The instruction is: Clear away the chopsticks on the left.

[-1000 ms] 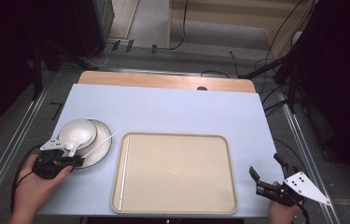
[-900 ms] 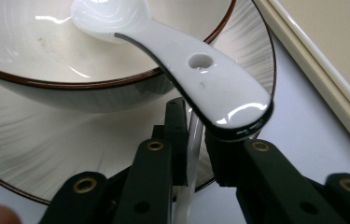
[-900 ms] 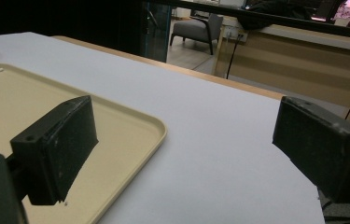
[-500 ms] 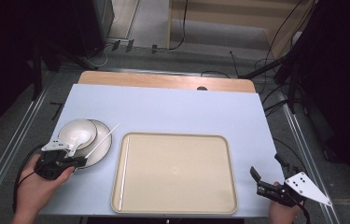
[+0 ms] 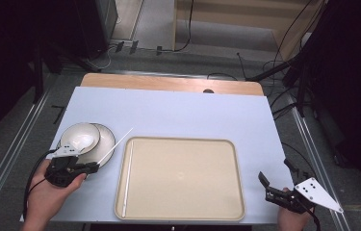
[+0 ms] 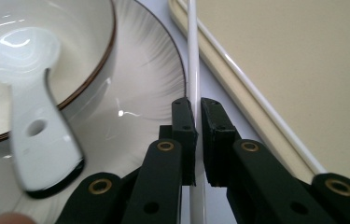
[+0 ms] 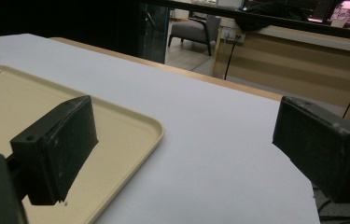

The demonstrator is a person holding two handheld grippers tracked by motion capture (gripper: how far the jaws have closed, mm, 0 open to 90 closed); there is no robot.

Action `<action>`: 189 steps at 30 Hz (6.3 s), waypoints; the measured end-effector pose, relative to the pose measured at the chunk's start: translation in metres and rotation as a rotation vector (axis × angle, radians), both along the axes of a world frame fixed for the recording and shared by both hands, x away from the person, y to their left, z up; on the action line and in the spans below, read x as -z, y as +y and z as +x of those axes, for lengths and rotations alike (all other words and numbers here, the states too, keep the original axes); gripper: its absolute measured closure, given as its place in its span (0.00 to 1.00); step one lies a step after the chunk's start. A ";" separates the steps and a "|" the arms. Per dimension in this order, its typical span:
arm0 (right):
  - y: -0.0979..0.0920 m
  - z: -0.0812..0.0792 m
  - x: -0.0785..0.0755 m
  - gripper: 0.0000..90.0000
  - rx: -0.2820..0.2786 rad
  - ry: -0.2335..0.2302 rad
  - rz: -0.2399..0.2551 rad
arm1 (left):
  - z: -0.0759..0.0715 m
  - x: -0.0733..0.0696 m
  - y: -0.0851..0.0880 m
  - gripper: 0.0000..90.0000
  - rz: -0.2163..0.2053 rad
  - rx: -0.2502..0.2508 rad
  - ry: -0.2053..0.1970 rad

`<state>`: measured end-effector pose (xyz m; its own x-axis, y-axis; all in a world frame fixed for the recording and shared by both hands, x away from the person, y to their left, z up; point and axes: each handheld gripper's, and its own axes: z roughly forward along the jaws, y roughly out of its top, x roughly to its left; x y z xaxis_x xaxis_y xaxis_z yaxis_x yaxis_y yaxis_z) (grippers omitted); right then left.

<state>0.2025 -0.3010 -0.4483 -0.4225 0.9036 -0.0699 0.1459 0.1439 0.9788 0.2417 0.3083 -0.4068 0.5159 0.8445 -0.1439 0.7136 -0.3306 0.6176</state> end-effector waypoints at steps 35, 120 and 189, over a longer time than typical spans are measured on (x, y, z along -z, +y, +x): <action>-0.001 0.000 0.000 0.07 -0.001 -0.005 -0.002 | -0.004 0.031 -0.108 0.95 -0.082 0.057 0.069; -0.012 -0.001 0.001 0.07 0.000 -0.002 0.059 | 0.095 0.051 -0.232 1.00 -0.010 0.101 0.049; -0.012 -0.002 0.003 0.07 0.002 0.011 0.057 | 0.020 0.040 -0.108 1.00 0.015 -0.127 -0.061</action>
<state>0.2005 -0.3126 -0.4513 -0.4213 0.9068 -0.0137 0.1566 0.0876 0.9838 0.2618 0.2008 -0.4468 0.4120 0.9054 -0.1027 0.7118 -0.2494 0.6566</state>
